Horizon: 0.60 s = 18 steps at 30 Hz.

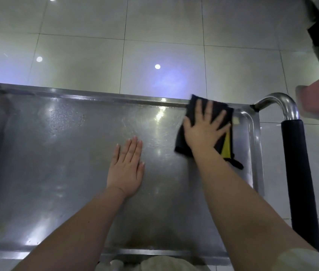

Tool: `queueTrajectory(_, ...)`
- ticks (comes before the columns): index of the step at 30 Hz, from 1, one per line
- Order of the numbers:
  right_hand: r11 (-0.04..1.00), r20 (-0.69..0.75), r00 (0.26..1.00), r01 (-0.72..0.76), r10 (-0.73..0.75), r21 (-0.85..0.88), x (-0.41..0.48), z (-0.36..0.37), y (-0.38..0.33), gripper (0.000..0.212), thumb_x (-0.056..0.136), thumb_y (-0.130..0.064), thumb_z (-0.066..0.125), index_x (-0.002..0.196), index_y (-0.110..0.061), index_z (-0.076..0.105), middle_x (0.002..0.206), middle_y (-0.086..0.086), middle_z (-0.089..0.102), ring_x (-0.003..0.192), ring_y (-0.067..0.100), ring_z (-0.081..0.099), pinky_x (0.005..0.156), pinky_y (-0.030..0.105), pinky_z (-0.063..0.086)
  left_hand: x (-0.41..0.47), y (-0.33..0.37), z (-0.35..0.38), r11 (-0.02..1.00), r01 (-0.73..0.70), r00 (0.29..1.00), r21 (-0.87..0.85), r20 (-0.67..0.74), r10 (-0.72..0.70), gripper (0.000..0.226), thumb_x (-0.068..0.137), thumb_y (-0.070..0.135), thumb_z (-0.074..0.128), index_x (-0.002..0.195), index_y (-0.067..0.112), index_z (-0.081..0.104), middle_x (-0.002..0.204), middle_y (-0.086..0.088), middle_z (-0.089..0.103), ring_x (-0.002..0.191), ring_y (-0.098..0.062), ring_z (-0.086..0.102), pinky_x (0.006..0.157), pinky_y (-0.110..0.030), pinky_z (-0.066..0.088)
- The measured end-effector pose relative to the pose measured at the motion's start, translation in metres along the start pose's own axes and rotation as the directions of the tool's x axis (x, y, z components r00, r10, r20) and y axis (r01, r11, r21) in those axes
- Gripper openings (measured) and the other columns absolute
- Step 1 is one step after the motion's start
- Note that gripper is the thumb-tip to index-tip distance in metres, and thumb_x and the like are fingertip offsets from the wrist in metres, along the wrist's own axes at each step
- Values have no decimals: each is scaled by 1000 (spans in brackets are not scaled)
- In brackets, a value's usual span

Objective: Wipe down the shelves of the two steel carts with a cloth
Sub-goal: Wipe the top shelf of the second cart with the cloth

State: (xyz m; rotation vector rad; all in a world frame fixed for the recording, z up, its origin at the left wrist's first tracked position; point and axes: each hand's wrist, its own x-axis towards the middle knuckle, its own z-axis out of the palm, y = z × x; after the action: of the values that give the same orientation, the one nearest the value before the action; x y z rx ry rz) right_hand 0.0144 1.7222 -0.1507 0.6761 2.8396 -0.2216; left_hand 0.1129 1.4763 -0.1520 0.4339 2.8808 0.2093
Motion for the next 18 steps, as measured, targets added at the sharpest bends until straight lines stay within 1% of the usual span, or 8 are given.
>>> queueTrajectory(2, 955, 16, 957, 290, -289, -60, -11, 7, -41, 71, 87, -68, 11, 151, -44, -8, 162, -8, -13, 145, 42, -17, 105, 68, -19, 0, 0, 0, 1000, -2, 1000, -20, -5, 2, 62, 98, 37, 19, 154, 12, 11, 161, -3, 6, 149, -19, 2, 120, -47, 4)
queueTrajectory(4, 834, 52, 844, 536, -534, -131, -24, 15, -69, 70, 87, -71, 11, 151, -45, -3, 163, -10, -7, 146, 39, -16, 108, 68, -17, -1, 0, -1, 1000, 0, 1000, -23, 1, 0, 62, 98, 36, 19, 154, 11, 10, 161, -4, 4, 149, -18, 1, 120, -47, 5)
queueTrajectory(6, 744, 71, 759, 649, -647, -161, -27, 18, -78, 69, 89, -72, 13, 152, -46, 2, 163, -10, 1, 147, 37, -13, 110, 67, -10, -2, -1, -2, 998, 1, 1000, -57, -5, -1, 62, 97, 35, 19, 153, 10, 10, 161, -5, 4, 149, -19, 0, 120, -46, 5)
queueTrajectory(8, 739, 62, 753, 656, -655, -155, -26, 18, -76, 68, 90, -72, 14, 152, -46, 3, 163, -11, 3, 148, 35, -12, 112, 65, -8, -2, -3, -5, 989, 5, 999, -145, -31, -10, 61, 97, 31, 19, 153, 7, 13, 160, -6, 5, 148, -19, -1, 121, -41, 2)
queueTrajectory(12, 753, 71, 769, 637, -635, -166, -28, 16, -76, 68, 89, -72, 12, 151, -47, 0, 163, -11, -2, 147, 34, -15, 112, 64, -11, 2, -8, -12, 913, 32, 993, -407, -91, -76, 58, 96, 20, 32, 150, 6, 20, 156, 1, 8, 146, -11, 1, 118, -21, -4)
queueTrajectory(13, 755, 80, 772, 634, -630, -168, -28, 14, -77, 68, 89, -72, 11, 151, -47, -1, 163, -11, -4, 147, 34, -17, 112, 64, -11, 3, -12, -14, 905, 37, 993, -424, -85, -80, 57, 96, 20, 32, 150, 7, 21, 155, 3, 8, 145, -9, 1, 116, -18, -5)
queueTrajectory(15, 763, 102, 781, 624, -616, -170, -30, 13, -78, 69, 89, -72, 9, 151, -47, -4, 163, -11, -7, 146, 35, -19, 111, 64, -12, 1, -26, -15, 943, 50, 995, -329, -66, -76, 54, 100, 22, 30, 151, 11, 20, 157, 4, 8, 143, -6, -3, 115, -17, -9)
queueTrajectory(18, 796, 124, 809, 587, -574, -149, -48, 14, -72, 69, 89, -72, 8, 151, -46, -9, 163, -10, -10, 146, 37, -20, 111, 64, -12, -6, -38, -11, 987, 65, 995, -144, -60, -74, 53, 103, 26, 24, 153, 15, 12, 161, 1, 6, 145, -7, -6, 116, -23, -12)
